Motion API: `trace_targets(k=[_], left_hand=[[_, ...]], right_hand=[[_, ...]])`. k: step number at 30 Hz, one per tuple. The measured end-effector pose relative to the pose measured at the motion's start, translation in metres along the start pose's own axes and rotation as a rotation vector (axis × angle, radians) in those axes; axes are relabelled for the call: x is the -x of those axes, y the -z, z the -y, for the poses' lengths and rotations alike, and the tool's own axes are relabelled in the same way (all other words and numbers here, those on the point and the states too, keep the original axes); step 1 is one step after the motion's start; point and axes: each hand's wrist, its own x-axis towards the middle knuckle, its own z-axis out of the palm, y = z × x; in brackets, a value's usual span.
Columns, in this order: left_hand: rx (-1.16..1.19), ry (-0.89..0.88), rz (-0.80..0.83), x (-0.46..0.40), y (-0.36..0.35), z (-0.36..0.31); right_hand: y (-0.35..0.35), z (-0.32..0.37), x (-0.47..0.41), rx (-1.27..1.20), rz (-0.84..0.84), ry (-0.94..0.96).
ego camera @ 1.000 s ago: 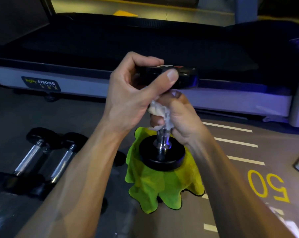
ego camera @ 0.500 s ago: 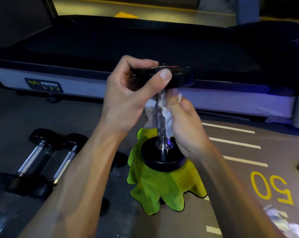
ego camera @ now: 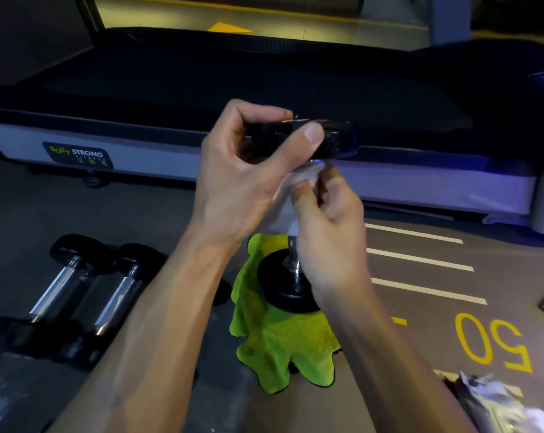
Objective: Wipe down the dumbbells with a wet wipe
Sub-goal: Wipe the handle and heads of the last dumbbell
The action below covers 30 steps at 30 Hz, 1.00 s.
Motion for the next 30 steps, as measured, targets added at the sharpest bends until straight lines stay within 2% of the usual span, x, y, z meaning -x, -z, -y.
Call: trace_targets(k=[4,9,12,14,17,21,24,26,28,30], left_hand=[[-0.01,-0.014,0.007,0.0,0.0,0.001],[0.051,0.0,0.024,-0.002,0.002,0.001],[0.103,0.004,0.055,-0.002,0.003,0.003],[0.107,0.004,0.053,-0.001,0.001,0.003],[0.116,0.004,0.037,-0.001,-0.001,0.002],[0.114,-0.017,0.088,0.004,-0.006,-0.001],[0.094,-0.01,0.138,0.007,-0.009,-0.004],[0.094,-0.003,0.124,0.006,-0.009,-0.005],[0.093,0.0,0.11,0.004,-0.009,-0.004],[0.082,-0.009,0.084,0.003,-0.007,-0.001]], right_hand=[[0.0,-0.001,-0.007,0.072,0.019,0.026],[0.018,-0.001,-0.026,-0.042,0.263,-0.109],[0.016,-0.007,-0.034,0.017,0.241,-0.237],[0.011,-0.012,-0.029,-0.007,0.213,-0.189],[0.005,-0.014,-0.015,-0.259,0.12,-0.151],[0.002,-0.006,-0.014,-0.286,-0.104,-0.196],[0.005,0.005,-0.024,-0.209,-0.03,-0.311],[0.007,0.01,-0.028,-0.269,0.052,-0.414],[0.009,0.013,-0.029,-0.245,0.016,-0.433],[0.008,0.014,-0.024,-0.161,-0.089,-0.366]])
